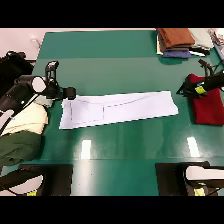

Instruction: Fold the shirts.

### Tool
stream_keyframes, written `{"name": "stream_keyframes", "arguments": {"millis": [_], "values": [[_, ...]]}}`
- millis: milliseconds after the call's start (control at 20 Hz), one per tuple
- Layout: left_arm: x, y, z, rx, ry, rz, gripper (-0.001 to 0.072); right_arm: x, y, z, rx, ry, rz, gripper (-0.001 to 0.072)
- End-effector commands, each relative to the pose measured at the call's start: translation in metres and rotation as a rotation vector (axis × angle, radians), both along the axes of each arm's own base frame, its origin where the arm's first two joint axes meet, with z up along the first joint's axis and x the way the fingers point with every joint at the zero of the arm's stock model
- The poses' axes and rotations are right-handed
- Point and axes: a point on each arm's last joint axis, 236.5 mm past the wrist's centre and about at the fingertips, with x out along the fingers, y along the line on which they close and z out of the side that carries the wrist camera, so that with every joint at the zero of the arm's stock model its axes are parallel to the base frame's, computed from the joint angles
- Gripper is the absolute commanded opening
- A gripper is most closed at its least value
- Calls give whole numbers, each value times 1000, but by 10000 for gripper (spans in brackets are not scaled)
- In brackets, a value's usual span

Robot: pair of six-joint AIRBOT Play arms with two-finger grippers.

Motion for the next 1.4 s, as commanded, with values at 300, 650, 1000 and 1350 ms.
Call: {"name": "stream_keyframes", "arguments": {"millis": [300, 650, 1000, 1350], "values": [[-4, -101, 9, -237, -22, -97, 23, -11, 16, -70, 369, 134, -42, 495], [-3, -182, -21, -239, 23, -231, 23, 5, 67, -57, 384, 58, 100, 16], [21, -248, -47, -242, 49, -316, 23, 36, 104, 108, 360, -311, 162, 15], [8, -279, -76, -265, 107, -360, 23, 17, 203, 215, 362, -475, 361, 15]]}}
